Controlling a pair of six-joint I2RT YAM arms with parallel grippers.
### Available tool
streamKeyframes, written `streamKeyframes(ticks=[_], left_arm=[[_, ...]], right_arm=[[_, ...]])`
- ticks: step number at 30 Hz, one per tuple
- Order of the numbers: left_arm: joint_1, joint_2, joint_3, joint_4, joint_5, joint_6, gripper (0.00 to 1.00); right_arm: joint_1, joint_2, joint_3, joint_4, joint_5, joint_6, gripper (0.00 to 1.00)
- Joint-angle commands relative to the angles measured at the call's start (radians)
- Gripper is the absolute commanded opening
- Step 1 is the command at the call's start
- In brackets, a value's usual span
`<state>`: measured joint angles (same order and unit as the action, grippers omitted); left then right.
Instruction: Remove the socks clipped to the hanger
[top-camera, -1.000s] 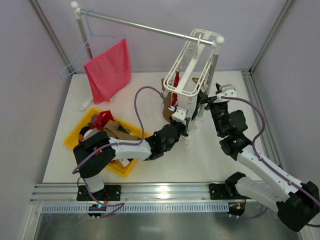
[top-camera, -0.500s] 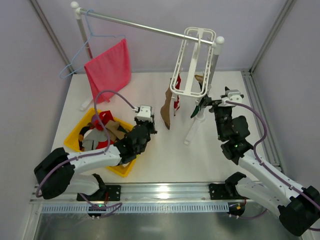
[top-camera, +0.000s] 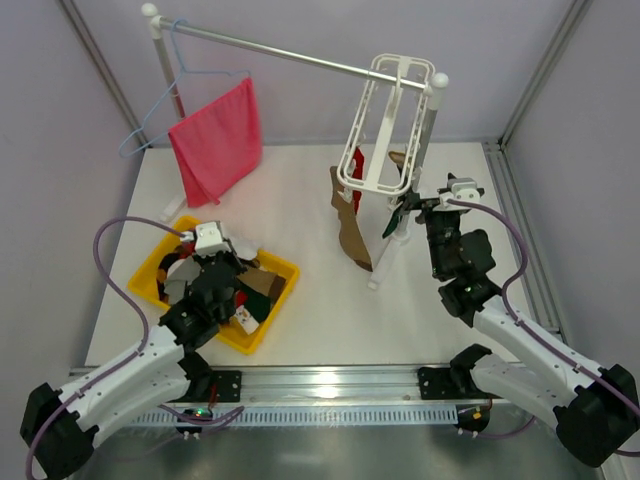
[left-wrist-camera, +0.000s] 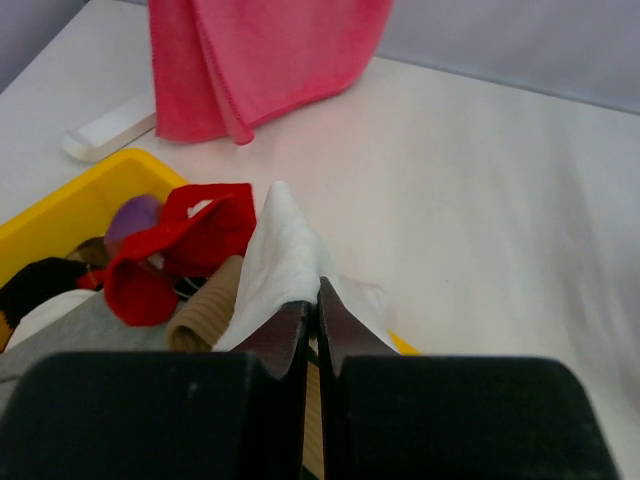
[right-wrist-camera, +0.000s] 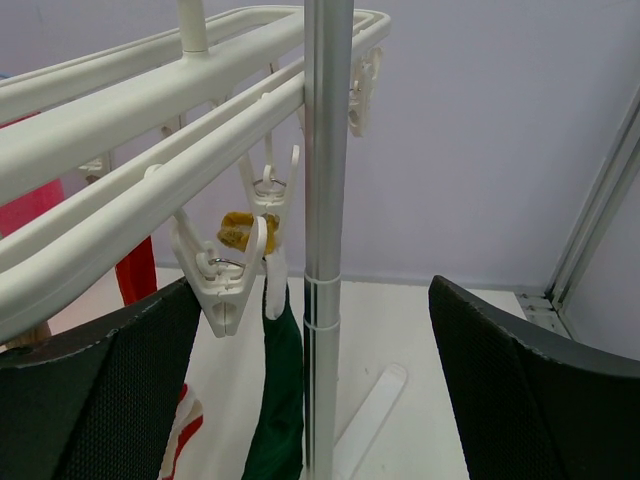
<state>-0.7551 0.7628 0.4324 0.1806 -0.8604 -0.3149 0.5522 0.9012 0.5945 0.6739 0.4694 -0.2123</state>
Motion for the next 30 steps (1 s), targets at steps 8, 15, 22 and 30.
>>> streamKeyframes(ticks=[8, 15, 22, 30], left_arm=[[0.086, -0.145, -0.011, -0.415, -0.080, -0.219, 0.00], [0.095, -0.172, 0.091, -0.654, -0.184, -0.369, 0.00], [0.096, -0.283, 0.098, -0.782, -0.244, -0.489, 0.00], [0.096, -0.278, 0.094, -0.773, -0.215, -0.510, 0.00]], right_arm=[[-0.003, 0.011, 0.014, 0.062, 0.014, 0.001, 0.93], [-0.003, 0.015, 0.016, 0.061, 0.017, 0.005, 0.93], [-0.003, 0.015, 0.014, 0.064, 0.020, 0.004, 0.94], [-0.003, 0.019, 0.016, 0.065, 0.017, 0.008, 0.94]])
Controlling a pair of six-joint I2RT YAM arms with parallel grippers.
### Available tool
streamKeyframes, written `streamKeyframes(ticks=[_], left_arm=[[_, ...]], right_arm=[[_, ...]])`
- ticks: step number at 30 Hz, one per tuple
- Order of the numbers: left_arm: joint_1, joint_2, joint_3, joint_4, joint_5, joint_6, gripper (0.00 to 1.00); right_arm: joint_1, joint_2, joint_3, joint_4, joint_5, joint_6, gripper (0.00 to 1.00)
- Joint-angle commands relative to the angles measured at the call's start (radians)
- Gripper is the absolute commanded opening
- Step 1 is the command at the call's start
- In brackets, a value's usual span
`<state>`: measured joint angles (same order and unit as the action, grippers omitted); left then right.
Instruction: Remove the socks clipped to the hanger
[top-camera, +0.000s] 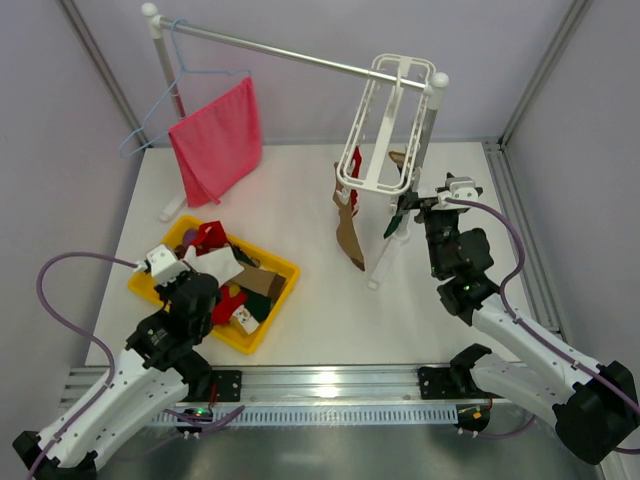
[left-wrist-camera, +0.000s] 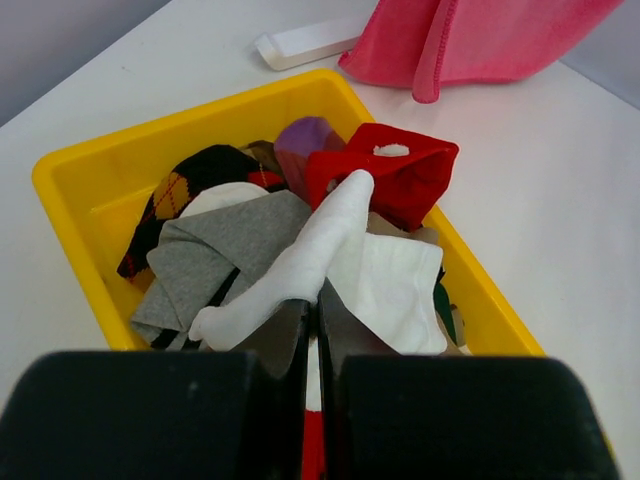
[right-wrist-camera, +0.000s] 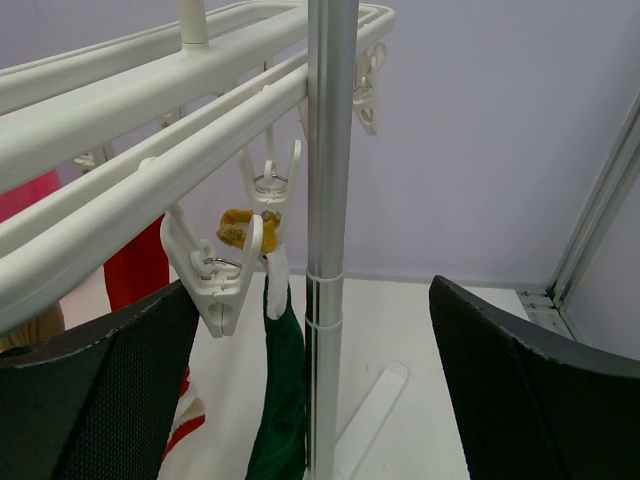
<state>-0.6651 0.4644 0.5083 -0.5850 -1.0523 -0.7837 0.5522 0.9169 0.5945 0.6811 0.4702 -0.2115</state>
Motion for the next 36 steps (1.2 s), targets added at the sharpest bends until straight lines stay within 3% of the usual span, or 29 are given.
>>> streamKeyframes(ticks=[1, 3, 4, 6, 7, 14, 20, 29, 33, 36], left_arm=[[0.005, 0.045, 0.018, -0.003, -0.022, -0.046, 0.00], [0.005, 0.068, 0.021, 0.002, -0.018, -0.052, 0.03], [0.005, 0.083, 0.022, 0.007, -0.018, -0.057, 0.18], [0.007, 0.091, 0.022, 0.020, -0.011, -0.058, 0.59], [0.006, 0.094, 0.021, 0.024, -0.009, -0.060, 0.99], [0.005, 0.100, 0.015, 0.042, -0.026, -0.063, 1.00], [0.033, 0.144, -0.002, 0.269, 0.020, 0.029, 1.00], [0.208, 0.373, 0.065, 0.730, 0.452, 0.245, 1.00], [0.202, 0.483, 0.147, 0.799, 0.524, 0.313, 1.00], [0.133, 0.560, 0.171, 0.902, 0.541, 0.353, 1.00]], right_arm=[[-0.005, 0.002, 0.014, 0.058, 0.016, 0.006, 0.94], [-0.005, 0.000, 0.014, 0.054, 0.019, 0.006, 0.94], [-0.003, -0.001, 0.014, 0.054, 0.018, 0.004, 0.94], [-0.003, -0.003, 0.014, 0.052, 0.019, 0.003, 0.94], [-0.003, -0.003, 0.014, 0.052, 0.021, 0.003, 0.94], [-0.003, -0.009, 0.013, 0.051, 0.024, 0.003, 0.94], [-0.003, -0.019, 0.011, 0.051, 0.031, 0.014, 0.94], [-0.008, -0.047, -0.001, 0.058, 0.133, 0.009, 1.00], [-0.031, -0.047, -0.004, 0.055, 0.143, 0.034, 1.00], [-0.044, -0.044, -0.002, 0.049, 0.173, 0.078, 1.00]])
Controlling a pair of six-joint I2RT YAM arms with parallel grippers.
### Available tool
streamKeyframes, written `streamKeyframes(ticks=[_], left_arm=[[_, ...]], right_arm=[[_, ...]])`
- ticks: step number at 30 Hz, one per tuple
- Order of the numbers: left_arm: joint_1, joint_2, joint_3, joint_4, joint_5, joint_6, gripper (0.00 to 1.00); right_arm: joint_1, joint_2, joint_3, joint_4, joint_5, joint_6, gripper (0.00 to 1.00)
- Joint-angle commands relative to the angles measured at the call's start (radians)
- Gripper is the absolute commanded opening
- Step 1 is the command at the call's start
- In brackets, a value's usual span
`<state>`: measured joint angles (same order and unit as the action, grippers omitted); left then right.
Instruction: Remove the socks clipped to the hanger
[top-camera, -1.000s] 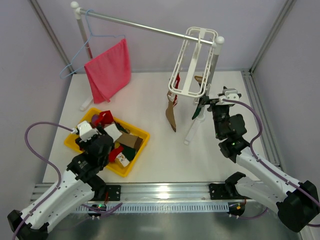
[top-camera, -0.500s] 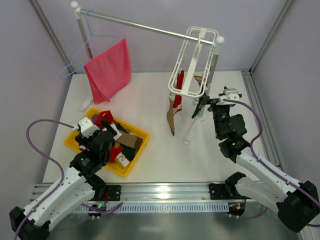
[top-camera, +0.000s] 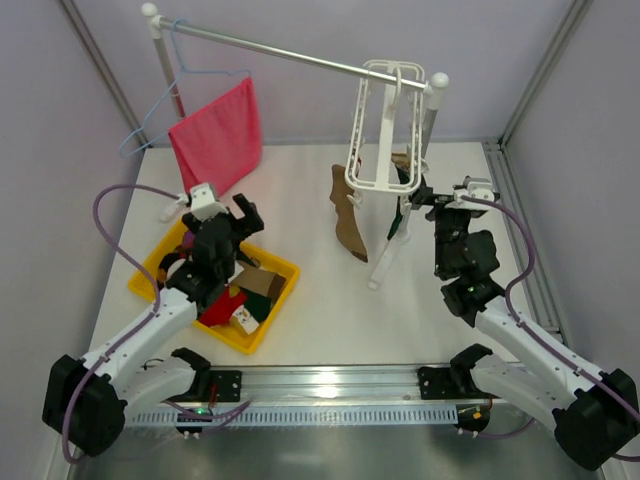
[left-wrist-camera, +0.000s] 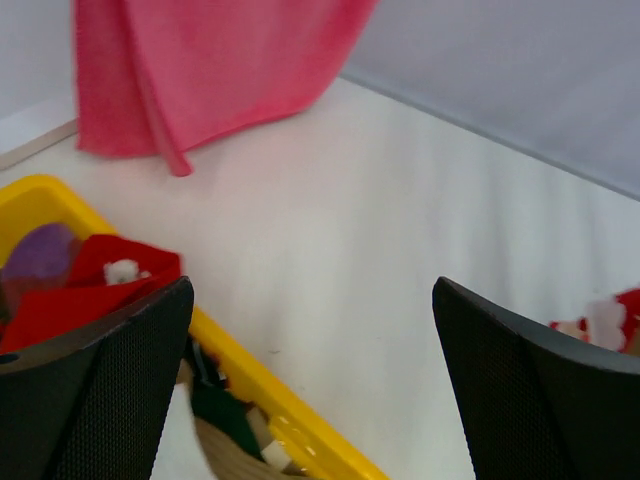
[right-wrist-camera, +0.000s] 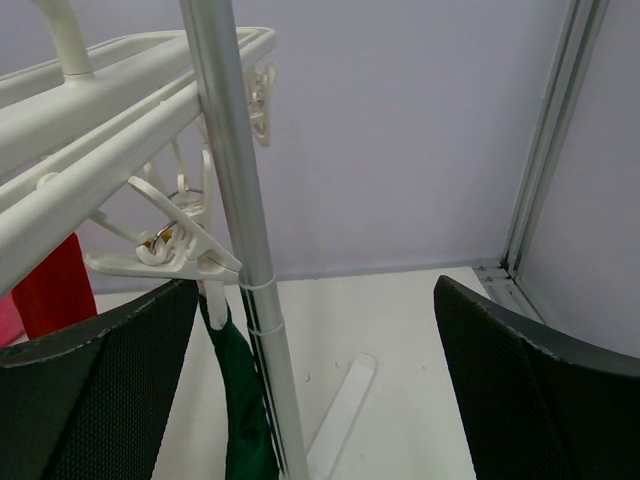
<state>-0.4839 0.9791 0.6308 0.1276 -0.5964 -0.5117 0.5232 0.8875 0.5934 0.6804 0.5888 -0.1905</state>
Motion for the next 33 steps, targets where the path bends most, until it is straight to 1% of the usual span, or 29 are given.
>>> streamKeyframes(ticks=[1, 2, 6, 11, 14, 19, 23, 29, 33], left_arm=[[-0.074, 0.065, 0.053, 0.211, 0.086, 0.093, 1.00], [-0.122, 0.091, 0.069, 0.234, 0.087, 0.105, 1.00], [-0.208, 0.238, 0.124, 0.309, 0.127, 0.101, 1.00], [-0.297, 0.375, 0.170, 0.457, 0.208, 0.096, 1.00], [-0.303, 0.449, 0.185, 0.524, 0.263, 0.061, 0.99], [-0.315, 0.495, 0.191, 0.586, 0.302, 0.052, 1.00], [-0.324, 0.521, 0.190, 0.630, 0.351, 0.032, 1.00], [-0.357, 0.546, 0.188, 0.653, 0.337, 0.029, 1.00], [-0.355, 0.575, 0.207, 0.642, 0.320, 0.019, 0.99]], right_arm=[[-0.026, -0.012, 0.000, 0.047, 0.078, 0.066, 1.00], [-0.031, -0.012, -0.001, 0.047, 0.086, 0.081, 1.00], [-0.055, -0.016, -0.007, 0.030, 0.092, 0.112, 1.00], [-0.077, -0.030, -0.017, 0.027, 0.132, 0.135, 1.00], [-0.087, -0.039, -0.026, 0.024, 0.140, 0.146, 1.00], [-0.097, -0.059, -0.037, 0.024, 0.141, 0.152, 1.00], [-0.106, -0.041, -0.034, 0.016, 0.138, 0.169, 1.00], [-0.114, -0.010, -0.026, 0.011, 0.129, 0.183, 1.00], [-0.115, 0.001, -0.023, 0.011, 0.118, 0.189, 1.00]])
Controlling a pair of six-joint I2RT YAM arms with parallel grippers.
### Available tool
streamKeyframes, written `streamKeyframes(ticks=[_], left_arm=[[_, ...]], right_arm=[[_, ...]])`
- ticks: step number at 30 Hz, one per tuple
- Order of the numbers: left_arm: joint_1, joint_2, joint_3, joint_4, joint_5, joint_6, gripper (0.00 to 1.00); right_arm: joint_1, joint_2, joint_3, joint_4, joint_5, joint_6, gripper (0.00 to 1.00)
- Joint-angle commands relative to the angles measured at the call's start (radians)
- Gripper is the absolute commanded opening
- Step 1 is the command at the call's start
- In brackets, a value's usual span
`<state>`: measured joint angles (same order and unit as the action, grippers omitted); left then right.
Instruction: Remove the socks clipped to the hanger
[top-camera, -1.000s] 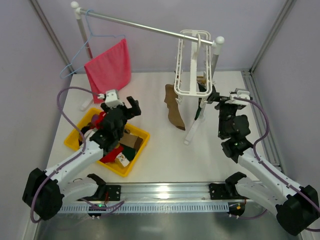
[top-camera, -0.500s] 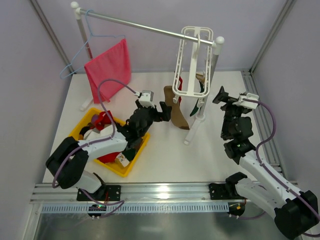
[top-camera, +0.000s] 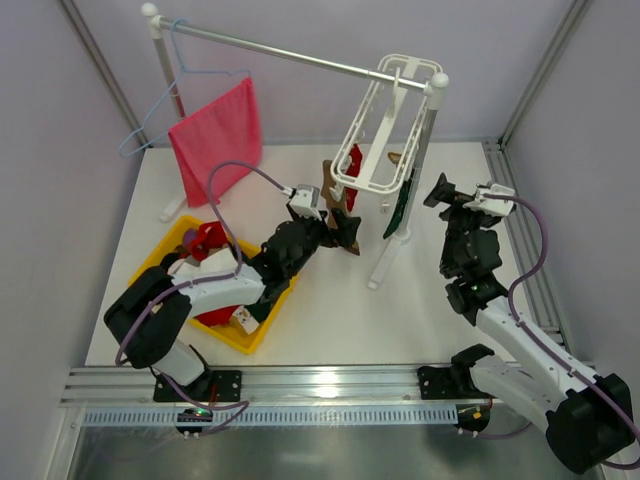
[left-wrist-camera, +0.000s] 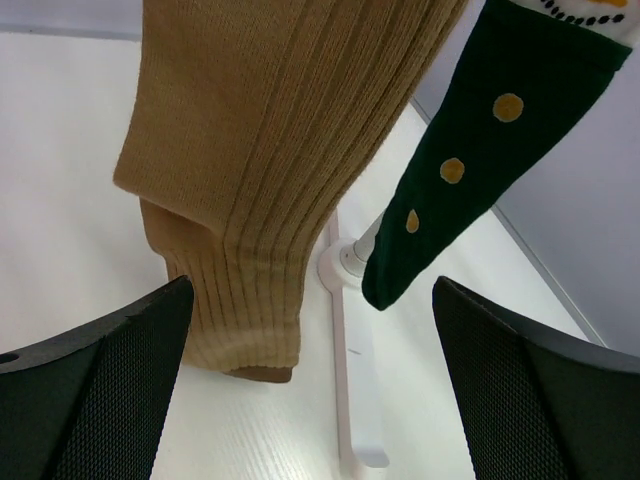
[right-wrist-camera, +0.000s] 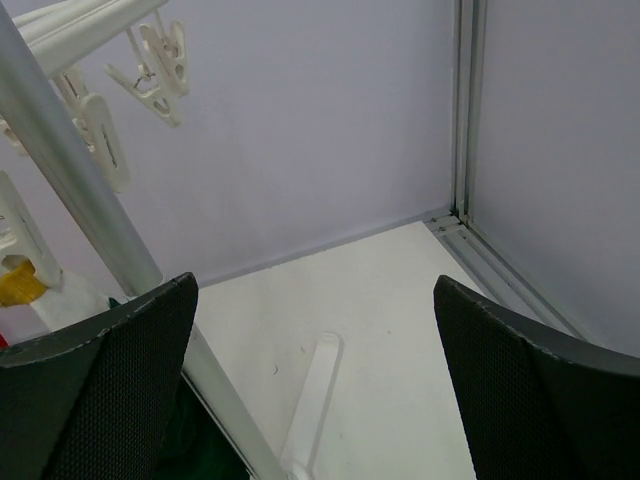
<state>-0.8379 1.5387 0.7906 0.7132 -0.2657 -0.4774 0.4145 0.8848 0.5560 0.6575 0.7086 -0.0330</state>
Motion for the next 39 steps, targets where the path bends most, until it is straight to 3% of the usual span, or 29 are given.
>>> streamKeyframes(ticks=[1, 13, 21, 31, 32, 34, 35, 36, 37, 39], left_arm=[[-0.003, 0.024, 0.052, 0.055, -0.016, -0.017, 1.00], [-0.001, 0.070, 0.099, 0.012, -0.145, 0.056, 1.00], [-0.001, 0.107, 0.122, 0.011, -0.187, 0.082, 0.74], [0.006, 0.159, 0.156, 0.035, -0.213, 0.112, 0.66], [0.010, 0.166, 0.156, 0.040, -0.214, 0.112, 0.62], [0.017, 0.172, 0.160, 0.040, -0.214, 0.114, 0.36], [0.017, 0.173, 0.163, 0.040, -0.217, 0.114, 0.16], [0.019, 0.172, 0.165, 0.038, -0.228, 0.114, 0.07], [0.019, 0.173, 0.164, 0.038, -0.234, 0.114, 0.00], [0.019, 0.164, 0.157, 0.045, -0.237, 0.123, 0.00]], right_arm=[[-0.008, 0.005, 0.015, 0.034, -0.003, 0.031, 1.00], [-0.020, 0.029, 0.024, 0.028, -0.023, 0.031, 1.00], [-0.025, 0.046, 0.028, 0.024, -0.032, 0.058, 1.00], [-0.031, 0.011, 0.024, 0.008, -0.041, 0.054, 1.00], [-0.031, 0.006, 0.022, 0.010, -0.040, 0.054, 1.00], [-0.031, -0.009, 0.016, 0.010, -0.041, 0.053, 1.00], [-0.031, -0.012, 0.012, 0.010, -0.043, 0.053, 1.00], [-0.032, -0.014, 0.012, 0.010, -0.049, 0.051, 1.00], [-0.033, -0.017, 0.012, 0.011, -0.057, 0.050, 1.00], [-0.034, -0.014, 0.015, 0.007, -0.069, 0.045, 1.00]])
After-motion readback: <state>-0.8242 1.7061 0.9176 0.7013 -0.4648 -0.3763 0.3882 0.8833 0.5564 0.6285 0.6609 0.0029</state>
